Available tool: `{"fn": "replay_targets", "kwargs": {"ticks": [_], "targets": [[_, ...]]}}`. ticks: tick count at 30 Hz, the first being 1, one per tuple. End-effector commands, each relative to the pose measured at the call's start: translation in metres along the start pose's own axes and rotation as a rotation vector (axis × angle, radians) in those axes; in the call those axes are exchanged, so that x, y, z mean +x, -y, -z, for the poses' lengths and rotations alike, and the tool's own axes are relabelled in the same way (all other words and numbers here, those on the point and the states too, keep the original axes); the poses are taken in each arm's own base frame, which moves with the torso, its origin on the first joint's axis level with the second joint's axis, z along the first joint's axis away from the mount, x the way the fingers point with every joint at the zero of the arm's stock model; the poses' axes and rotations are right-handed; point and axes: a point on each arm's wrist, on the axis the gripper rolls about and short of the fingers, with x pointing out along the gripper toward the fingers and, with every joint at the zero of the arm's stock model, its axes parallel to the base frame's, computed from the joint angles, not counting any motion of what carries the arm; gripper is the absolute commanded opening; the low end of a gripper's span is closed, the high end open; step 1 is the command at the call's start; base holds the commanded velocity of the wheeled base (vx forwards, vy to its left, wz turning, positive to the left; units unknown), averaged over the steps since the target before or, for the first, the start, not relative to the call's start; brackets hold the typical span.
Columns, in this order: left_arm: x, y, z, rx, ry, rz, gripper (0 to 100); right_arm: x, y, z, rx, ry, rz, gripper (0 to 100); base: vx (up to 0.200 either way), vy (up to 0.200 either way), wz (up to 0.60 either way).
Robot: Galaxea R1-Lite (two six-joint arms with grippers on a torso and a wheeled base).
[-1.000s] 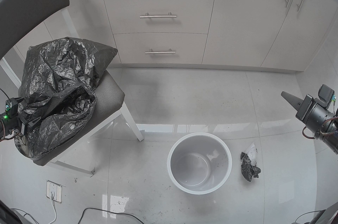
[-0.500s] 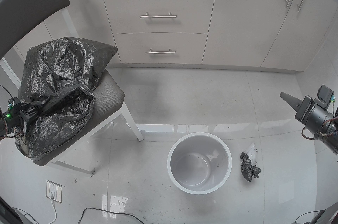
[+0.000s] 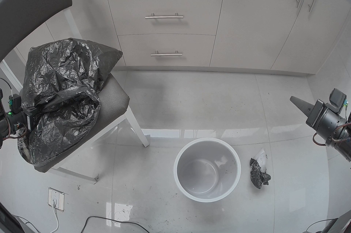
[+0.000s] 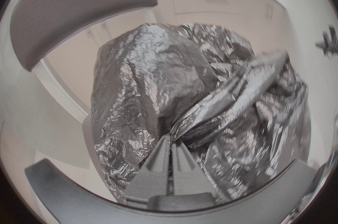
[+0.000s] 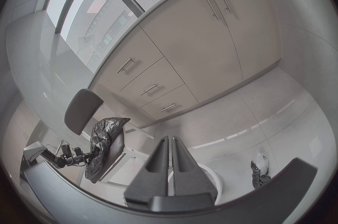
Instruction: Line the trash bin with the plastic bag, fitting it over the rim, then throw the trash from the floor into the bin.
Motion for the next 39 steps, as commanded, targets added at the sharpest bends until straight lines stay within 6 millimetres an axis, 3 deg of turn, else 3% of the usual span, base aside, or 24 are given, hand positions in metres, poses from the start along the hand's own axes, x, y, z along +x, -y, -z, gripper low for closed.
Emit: {"fn": "replay_targets", "kwargs": {"ticks": [1,5,6,7,13,15,21,22,26,31,39], "targets": [[-0.037,0.026,-0.074,-0.287,0.238,0.045,0,-0.002,-0.002,-0.001,-0.002,0.007,-0.01,0,0.0,0.0,0.0],[-0.08,0.046,-0.125,-0.613,0.411,0.109,0,-0.002,-0.003,0.0,-0.002,-0.001,-0.018,0,0.0,0.0,0.0],[-0.08,0.046,-0.125,-0.613,0.411,0.109,0,-0.002,-0.003,0.0,-0.002,-0.001,-0.018,0,0.0,0.0,0.0],[-0.098,0.056,-0.147,-0.786,0.488,0.124,0,-0.003,-0.006,0.002,-0.002,-0.009,-0.03,0,0.0,0.0,0.0],[-0.118,0.075,-0.162,-1.01,0.454,0.136,0,-0.01,-0.009,0.001,-0.015,-0.004,-0.051,0,0.0,0.0,0.0],[-0.124,0.089,-0.169,-1.126,0.383,0.232,0,-0.016,-0.012,0.005,-0.032,-0.017,-0.067,0,0.0,0.0,0.0],[-0.123,0.121,-0.178,-1.145,0.286,0.411,0,-0.018,-0.018,0.015,-0.073,-0.066,-0.093,0,0.0,0.0,0.0],[-0.124,0.135,-0.18,-1.135,0.245,0.495,0,-0.019,-0.023,0.019,-0.088,-0.104,-0.097,0,0.0,0.0,0.0],[-0.128,0.164,-0.183,-1.117,0.166,0.612,0,-0.026,-0.04,0.021,-0.104,-0.154,-0.096,0,0.0,0.0,0.0],[-0.125,0.19,-0.192,-1.117,0.145,0.625,0,-0.036,-0.059,0.031,-0.159,-0.255,-0.176,0,0.0,0.0,0.0],[-0.107,0.224,-0.203,-1.108,0.102,0.607,0,-0.036,-0.071,0.056,-0.231,-0.404,-0.241,0,0.0,0.0,0.0]]}}
